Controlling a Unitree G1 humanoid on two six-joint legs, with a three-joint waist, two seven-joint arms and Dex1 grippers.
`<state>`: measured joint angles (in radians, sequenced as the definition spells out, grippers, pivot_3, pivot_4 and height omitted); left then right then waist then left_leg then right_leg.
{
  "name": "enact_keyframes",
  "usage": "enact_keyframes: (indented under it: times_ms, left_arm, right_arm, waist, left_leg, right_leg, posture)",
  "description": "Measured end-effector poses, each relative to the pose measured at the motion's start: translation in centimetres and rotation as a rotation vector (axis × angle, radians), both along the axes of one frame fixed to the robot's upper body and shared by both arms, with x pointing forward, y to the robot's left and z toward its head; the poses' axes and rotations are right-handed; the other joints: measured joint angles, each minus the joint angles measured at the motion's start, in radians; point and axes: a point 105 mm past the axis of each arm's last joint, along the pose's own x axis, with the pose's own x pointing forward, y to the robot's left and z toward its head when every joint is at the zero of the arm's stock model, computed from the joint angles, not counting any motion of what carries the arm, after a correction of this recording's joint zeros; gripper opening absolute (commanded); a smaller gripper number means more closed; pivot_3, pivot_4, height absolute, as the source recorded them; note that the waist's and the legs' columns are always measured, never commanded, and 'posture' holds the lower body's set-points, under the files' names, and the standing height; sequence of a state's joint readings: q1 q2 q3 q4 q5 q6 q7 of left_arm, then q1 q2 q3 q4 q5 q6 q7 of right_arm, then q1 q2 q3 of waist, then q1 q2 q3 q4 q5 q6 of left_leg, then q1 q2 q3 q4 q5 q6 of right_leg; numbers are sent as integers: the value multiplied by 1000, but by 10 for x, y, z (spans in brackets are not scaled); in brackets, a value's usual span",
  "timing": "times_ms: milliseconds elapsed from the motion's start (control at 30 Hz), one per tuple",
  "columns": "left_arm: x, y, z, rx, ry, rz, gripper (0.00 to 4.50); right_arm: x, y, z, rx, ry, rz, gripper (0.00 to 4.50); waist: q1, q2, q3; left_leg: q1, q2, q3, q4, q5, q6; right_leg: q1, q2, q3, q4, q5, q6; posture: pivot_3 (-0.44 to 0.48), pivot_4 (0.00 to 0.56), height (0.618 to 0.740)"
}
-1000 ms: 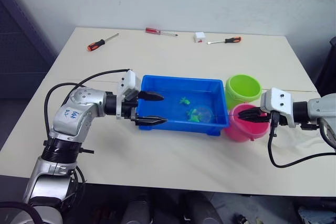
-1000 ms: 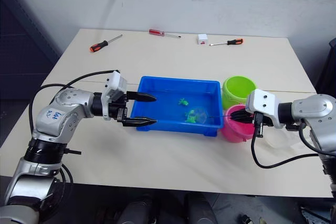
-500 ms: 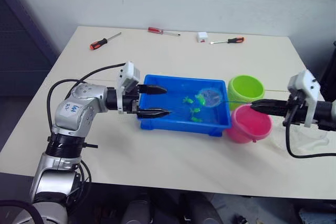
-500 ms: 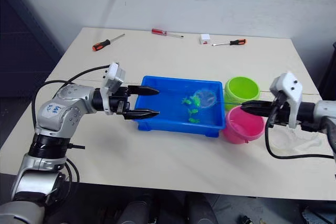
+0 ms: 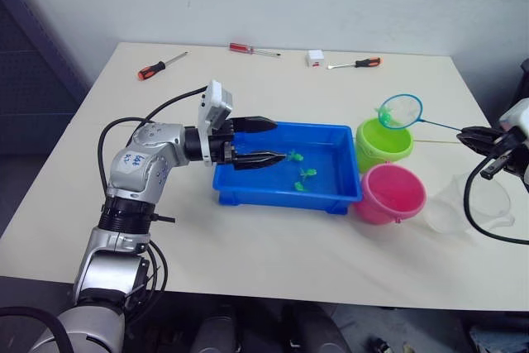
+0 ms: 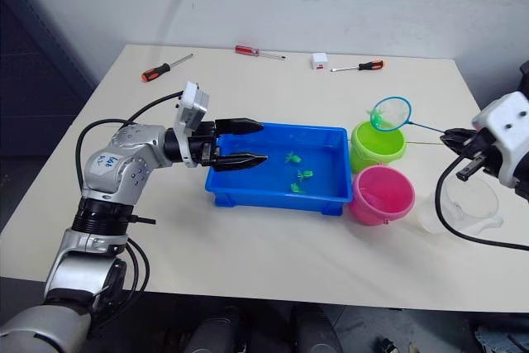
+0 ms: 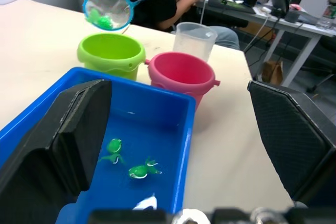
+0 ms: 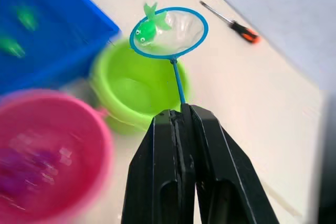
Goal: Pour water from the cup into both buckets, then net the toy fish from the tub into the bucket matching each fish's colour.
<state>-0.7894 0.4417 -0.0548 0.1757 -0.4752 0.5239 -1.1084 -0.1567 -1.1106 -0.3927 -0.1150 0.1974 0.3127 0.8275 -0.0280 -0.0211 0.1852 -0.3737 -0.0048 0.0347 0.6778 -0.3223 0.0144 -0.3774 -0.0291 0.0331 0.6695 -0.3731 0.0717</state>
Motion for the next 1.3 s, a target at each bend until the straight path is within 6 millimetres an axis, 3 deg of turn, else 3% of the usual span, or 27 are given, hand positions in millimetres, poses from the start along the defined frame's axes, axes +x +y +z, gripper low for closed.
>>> enact_keyframes:
  times_ms: [167,267,600,700,900,967,1067,1133,1300]
  left_arm:
    - [-1,-2,0,6,-24,-7,4476]
    - [-1,-2,0,6,-24,-10,4476]
    - [-1,-4,-1,18,-49,-17,4476]
    - [-2,-7,-2,18,-45,-25,4476]
    - [-2,-8,-4,30,-56,-34,4476]
    - [1,-5,-8,48,-54,-23,4476]
    - [3,-3,-18,51,-32,14,4476]
    - [-1,-3,-32,44,2,35,4476]
    - [-8,-2,-50,44,54,77,4476]
  right_arm:
    - [5,14,-10,-687,-134,174,0]
    - [3,20,-4,-949,-229,287,0]
    - [-4,12,-1,-1040,-300,348,0]
    - [-12,16,-18,-1076,-261,420,0]
    - [-1,6,28,-909,-415,192,0]
    - [0,12,20,-760,-397,183,0]
    - [3,29,3,-404,-359,139,0]
    - [3,53,-5,-174,-285,153,0]
    - [-1,92,-13,4,-109,178,0]
  waist:
    - [1,0,0]
    - [0,0,0]
    - [1,0,0]
    - [0,0,0]
    - [-1,0,0]
    - [0,0,0]
    - [-2,0,0]
    - [-2,0,0]
    - [2,0,0]
  left_leg:
    - [0,0,1,-1,0,-1]
    - [0,0,1,-1,1,-1]
    - [0,0,1,0,1,-1]
    - [1,0,1,0,1,-1]
    - [3,1,1,0,2,-3]
    - [3,1,1,0,2,-3]
    - [2,1,1,1,1,-2]
    - [3,1,1,1,1,-2]
    - [2,1,0,1,1,-1]
  right_leg:
    - [-1,0,0,0,0,0]
    - [-1,0,0,0,0,0]
    - [0,1,1,1,0,0]
    - [0,1,1,1,0,0]
    - [1,2,1,3,0,0]
    - [1,3,1,3,0,0]
    - [1,2,2,4,0,0]
    - [0,2,2,5,0,0]
    - [1,0,1,4,0,0]
  posture:
    - [0,150,740]
    - [0,150,740]
    - [0,150,740]
    - [0,150,740]
    - [0,150,740]
    - [0,150,740]
    - [0,150,740]
    - [0,150,740]
    - [0,150,740]
